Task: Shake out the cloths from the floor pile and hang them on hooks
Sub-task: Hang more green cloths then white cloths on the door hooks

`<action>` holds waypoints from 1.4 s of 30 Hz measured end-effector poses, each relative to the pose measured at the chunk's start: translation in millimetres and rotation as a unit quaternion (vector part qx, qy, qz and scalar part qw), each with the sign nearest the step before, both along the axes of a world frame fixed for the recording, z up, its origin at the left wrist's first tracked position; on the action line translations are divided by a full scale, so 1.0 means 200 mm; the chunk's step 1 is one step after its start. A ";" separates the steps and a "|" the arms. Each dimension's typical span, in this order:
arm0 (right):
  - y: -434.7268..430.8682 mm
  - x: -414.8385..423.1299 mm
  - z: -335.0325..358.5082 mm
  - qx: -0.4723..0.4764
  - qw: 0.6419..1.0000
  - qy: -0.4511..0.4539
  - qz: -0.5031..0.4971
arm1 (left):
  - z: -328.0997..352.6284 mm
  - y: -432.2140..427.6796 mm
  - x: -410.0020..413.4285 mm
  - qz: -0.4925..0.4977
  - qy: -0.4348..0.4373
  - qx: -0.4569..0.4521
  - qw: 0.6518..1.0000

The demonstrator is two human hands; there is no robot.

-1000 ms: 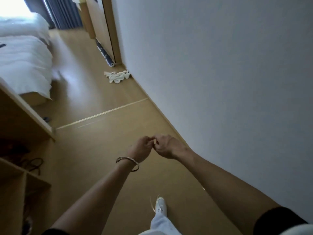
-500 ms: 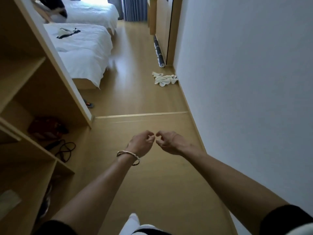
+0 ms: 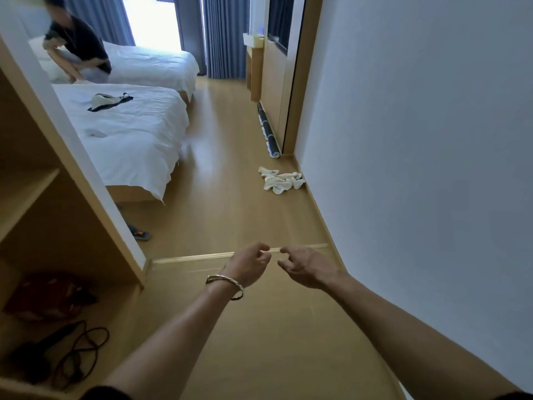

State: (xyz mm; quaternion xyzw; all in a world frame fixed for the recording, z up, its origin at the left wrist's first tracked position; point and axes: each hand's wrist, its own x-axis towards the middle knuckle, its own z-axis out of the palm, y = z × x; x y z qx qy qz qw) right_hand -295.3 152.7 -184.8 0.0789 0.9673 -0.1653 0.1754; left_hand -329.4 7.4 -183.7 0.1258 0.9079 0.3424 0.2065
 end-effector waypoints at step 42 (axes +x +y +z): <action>1.49 -2.40 -0.13 -0.079 0.996 -0.035 -0.033 | -0.09 1.50 -2.43 -0.071 0.016 -0.079 0.994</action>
